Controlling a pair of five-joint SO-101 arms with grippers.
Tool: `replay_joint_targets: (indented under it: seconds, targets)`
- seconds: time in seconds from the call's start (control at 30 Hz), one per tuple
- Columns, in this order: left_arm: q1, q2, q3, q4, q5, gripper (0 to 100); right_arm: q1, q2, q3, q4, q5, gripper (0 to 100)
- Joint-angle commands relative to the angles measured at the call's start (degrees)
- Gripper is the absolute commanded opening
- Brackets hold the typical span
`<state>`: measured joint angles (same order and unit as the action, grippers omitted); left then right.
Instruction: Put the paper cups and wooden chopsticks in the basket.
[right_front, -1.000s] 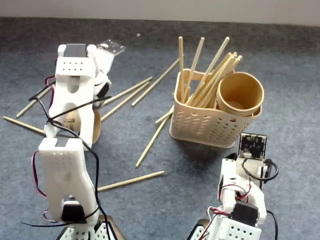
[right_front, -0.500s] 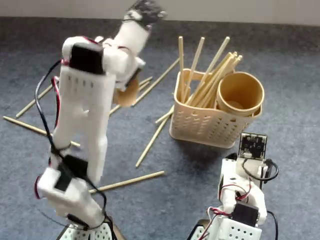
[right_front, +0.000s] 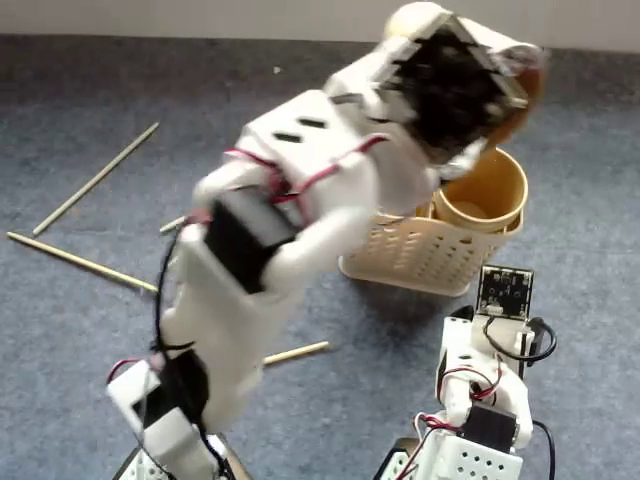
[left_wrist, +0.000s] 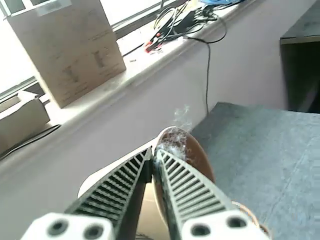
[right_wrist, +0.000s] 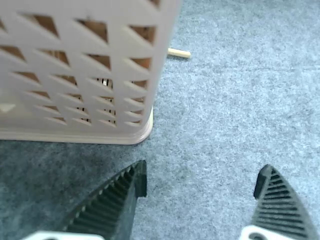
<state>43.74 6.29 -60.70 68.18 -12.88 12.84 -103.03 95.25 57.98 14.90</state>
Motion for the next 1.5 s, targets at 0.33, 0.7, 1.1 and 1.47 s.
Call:
replay_joint_targets:
  seconds: [0.33,0.7,1.1,1.47]
  targets:
    - [4.53,12.00,-0.31,-9.93,18.29,1,-0.22,-0.13,5.76,-0.57,0.88,33.6]
    - [8.13,11.47,-6.02,-2.73,24.53,1,-0.22,-0.13,5.85,-0.48,0.88,33.6]
    - [1.10,11.82,-5.58,4.31,39.03,1,-0.22,-0.13,5.85,-0.48,0.88,33.6]
    - [-0.57,11.82,1.36,4.13,45.45,1,-0.22,-0.13,5.85,-0.48,0.88,33.6]
